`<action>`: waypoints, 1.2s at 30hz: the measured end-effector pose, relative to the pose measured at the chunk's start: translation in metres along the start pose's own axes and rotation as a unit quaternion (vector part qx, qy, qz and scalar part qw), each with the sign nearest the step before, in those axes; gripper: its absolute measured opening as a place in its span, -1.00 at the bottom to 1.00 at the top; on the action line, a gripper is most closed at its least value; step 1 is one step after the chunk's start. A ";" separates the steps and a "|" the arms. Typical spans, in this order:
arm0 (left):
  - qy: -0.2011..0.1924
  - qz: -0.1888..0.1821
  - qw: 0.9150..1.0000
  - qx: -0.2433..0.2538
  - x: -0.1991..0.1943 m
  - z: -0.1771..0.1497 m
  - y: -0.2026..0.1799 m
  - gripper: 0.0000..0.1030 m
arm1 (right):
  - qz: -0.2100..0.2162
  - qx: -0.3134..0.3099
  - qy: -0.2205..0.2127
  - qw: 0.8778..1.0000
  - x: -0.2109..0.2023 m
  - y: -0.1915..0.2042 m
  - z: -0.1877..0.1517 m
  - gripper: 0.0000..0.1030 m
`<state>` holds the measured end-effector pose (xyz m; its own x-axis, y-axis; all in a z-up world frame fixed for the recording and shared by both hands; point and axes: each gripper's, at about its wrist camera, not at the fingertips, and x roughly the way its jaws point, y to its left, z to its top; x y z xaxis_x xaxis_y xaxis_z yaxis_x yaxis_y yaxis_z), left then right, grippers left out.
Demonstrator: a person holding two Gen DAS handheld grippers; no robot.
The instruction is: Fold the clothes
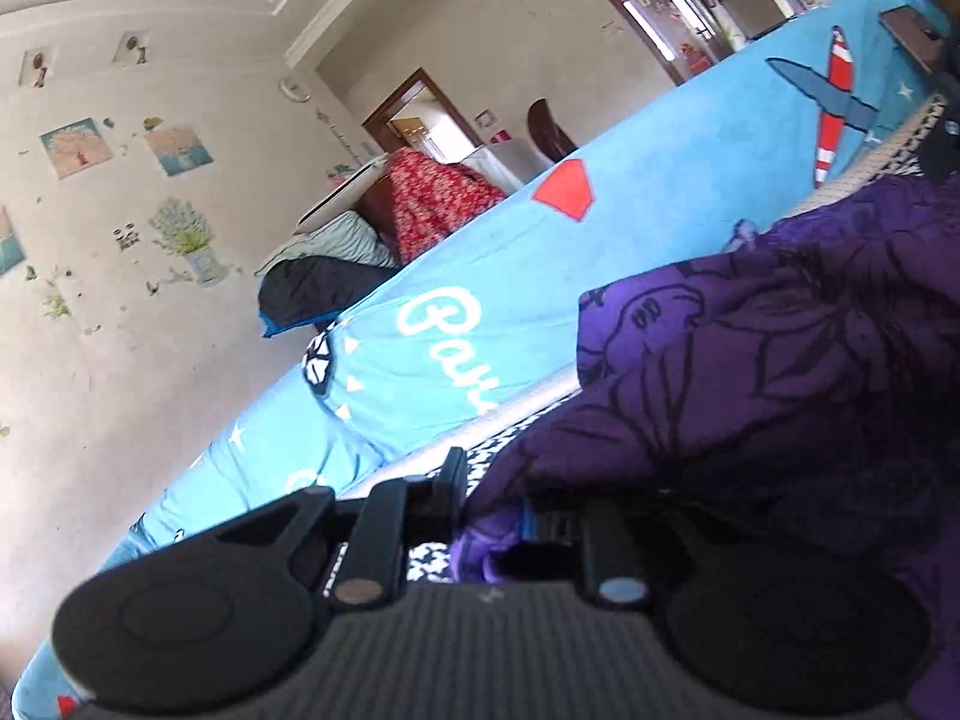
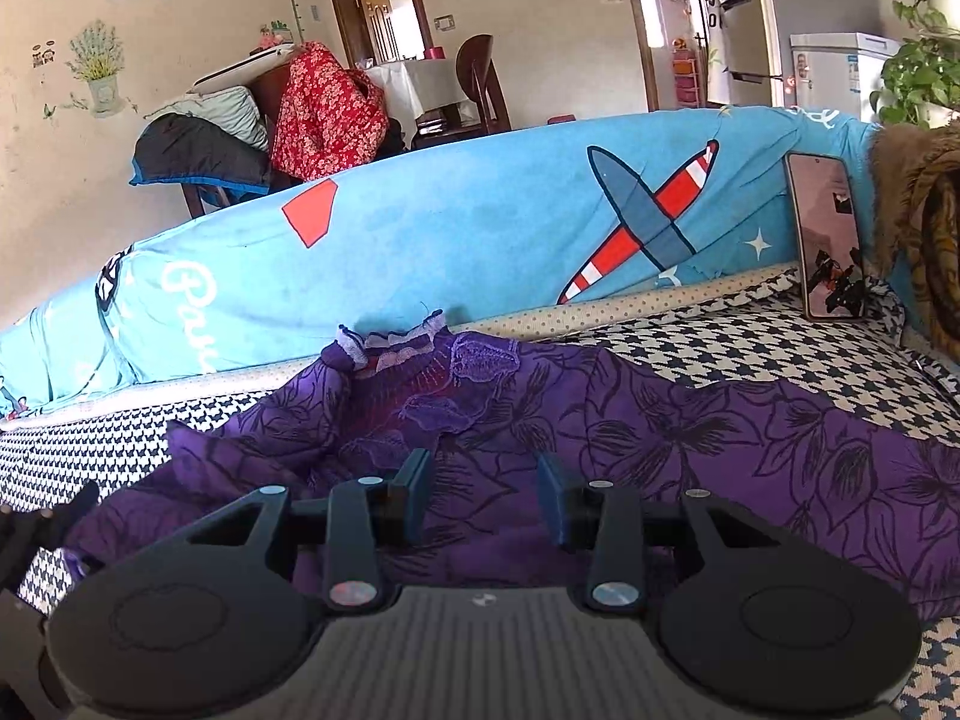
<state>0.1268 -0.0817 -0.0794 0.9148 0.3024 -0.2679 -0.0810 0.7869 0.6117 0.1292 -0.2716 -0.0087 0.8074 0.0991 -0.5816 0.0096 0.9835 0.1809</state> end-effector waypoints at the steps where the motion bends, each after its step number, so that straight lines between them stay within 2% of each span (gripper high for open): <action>1: 0.005 0.010 1.000 -0.002 0.003 -0.003 0.007 -0.69 | 0.001 -0.003 0.001 1.000 0.001 0.002 -0.001 -0.27; 4: 0.029 0.030 0.999 -0.007 0.025 -0.018 0.029 -0.63 | 0.005 -0.013 0.005 1.000 0.004 0.007 -0.003 -0.27; 7: 0.088 0.019 0.994 -0.068 0.052 -0.035 0.062 -0.59 | 0.009 -0.022 0.010 1.000 0.006 0.012 -0.006 -0.27; 9: 0.120 -0.008 0.986 -0.120 0.066 -0.047 0.084 -0.26 | 0.010 -0.028 0.013 0.999 0.008 0.016 -0.008 -0.27; 10: 0.138 -0.027 0.978 -0.156 0.074 -0.056 0.096 -0.18 | 0.010 -0.030 0.014 0.999 0.009 0.018 -0.008 -0.27; 12: 0.184 -0.065 0.949 -0.249 0.092 -0.075 0.120 0.03 | 0.011 -0.035 0.018 0.999 0.012 0.021 -0.010 -0.27; 13: 0.204 -0.077 0.931 -0.294 0.099 -0.085 0.129 0.09 | 0.013 -0.038 0.020 0.999 0.013 0.023 -0.011 -0.27; 15: 0.241 -0.099 0.887 -0.381 0.113 -0.105 0.146 0.37 | 0.019 -0.043 0.025 0.999 0.016 0.027 -0.013 -0.27; 17: 0.262 -0.121 0.840 -0.459 0.116 -0.123 0.162 0.46 | 0.024 -0.048 0.030 0.998 0.018 0.031 -0.015 -0.27; 19: 0.258 -0.136 0.817 -0.497 0.112 -0.131 0.172 0.51 | 0.030 -0.053 0.035 0.998 0.021 0.034 -0.016 -0.27; 21: 0.247 -0.148 0.813 -0.507 0.106 -0.132 0.180 0.51 | 0.041 -0.062 0.041 0.996 0.023 0.039 -0.018 -0.27; 26: 0.220 -0.150 0.827 -0.496 0.089 -0.127 0.185 0.52 | 0.086 -0.075 0.066 0.991 0.029 0.055 -0.030 -0.27; 29: 0.207 -0.136 0.857 -0.452 0.086 -0.112 0.181 0.58 | 0.095 -0.107 0.072 0.987 0.031 0.068 -0.040 -0.26; 31: 0.203 -0.106 0.883 -0.410 0.085 -0.100 0.176 0.64 | 0.088 -0.139 0.070 0.984 0.033 0.080 -0.049 -0.25; 32: 0.198 -0.105 0.886 -0.406 0.088 -0.096 0.176 0.64 | 0.084 -0.156 0.069 0.982 0.034 0.087 -0.054 -0.25; 34: 0.193 -0.113 0.879 -0.421 0.091 -0.092 0.179 0.64 | 0.113 -0.166 0.092 0.975 0.036 0.096 -0.061 -0.25; 36: 0.189 -0.119 0.870 -0.439 0.091 -0.088 0.183 0.64 | 0.161 -0.167 0.126 0.965 0.038 0.104 -0.067 -0.25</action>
<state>0.1603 0.1374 -0.0576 0.7651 0.0998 -0.6362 -0.3301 0.9090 -0.2544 0.1208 -0.1557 -0.0653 0.5676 0.3997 -0.7198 -0.4423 0.8854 0.1429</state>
